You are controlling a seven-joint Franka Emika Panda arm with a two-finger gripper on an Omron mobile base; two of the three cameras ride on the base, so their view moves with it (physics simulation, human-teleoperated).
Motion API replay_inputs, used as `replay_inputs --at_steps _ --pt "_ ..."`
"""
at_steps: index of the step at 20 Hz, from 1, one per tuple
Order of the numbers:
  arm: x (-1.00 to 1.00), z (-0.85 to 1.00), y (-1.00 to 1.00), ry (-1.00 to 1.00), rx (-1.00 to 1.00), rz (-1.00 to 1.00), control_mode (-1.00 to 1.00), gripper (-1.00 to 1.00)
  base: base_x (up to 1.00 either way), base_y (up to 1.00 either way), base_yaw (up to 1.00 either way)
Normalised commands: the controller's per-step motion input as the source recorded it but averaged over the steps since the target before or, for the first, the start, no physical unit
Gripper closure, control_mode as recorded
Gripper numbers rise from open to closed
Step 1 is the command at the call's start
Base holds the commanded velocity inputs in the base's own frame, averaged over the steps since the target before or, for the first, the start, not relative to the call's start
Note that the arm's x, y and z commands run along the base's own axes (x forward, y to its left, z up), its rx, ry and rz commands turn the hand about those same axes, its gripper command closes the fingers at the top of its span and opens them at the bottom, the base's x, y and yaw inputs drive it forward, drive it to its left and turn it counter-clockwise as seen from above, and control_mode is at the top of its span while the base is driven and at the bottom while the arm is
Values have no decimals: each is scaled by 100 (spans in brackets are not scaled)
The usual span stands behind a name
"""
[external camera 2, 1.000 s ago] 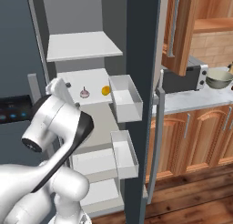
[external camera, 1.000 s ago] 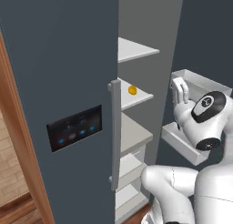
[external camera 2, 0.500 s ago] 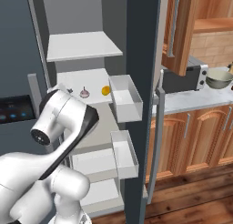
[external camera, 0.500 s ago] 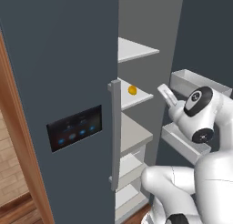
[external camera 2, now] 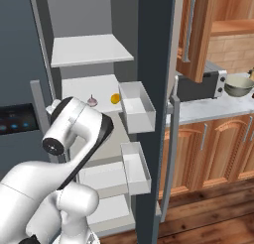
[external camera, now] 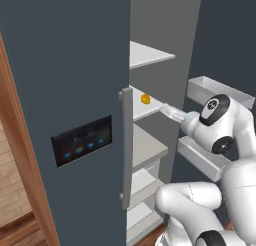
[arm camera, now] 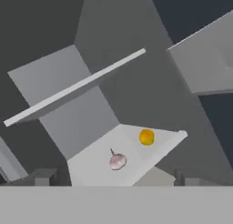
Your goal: Retrieve the bottle and the shaker from the cabinet and place them next to the mixing bowl on the counter. Then add garlic from the fridge to the mixing bowl.
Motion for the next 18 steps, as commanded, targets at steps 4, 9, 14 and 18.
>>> replay_inputs --at_steps 4,9,14,18 --pt "0 0 1 -1 -27 10 -100 -100 0 0 0" --pt "0 0 0 -1 -6 0 -100 -100 0 0 0" --pt "-1 0 9 -9 -13 -1 -100 -100 0 0 0" --pt "0 -5 22 -7 -33 -1 -100 -100 0 0 0"
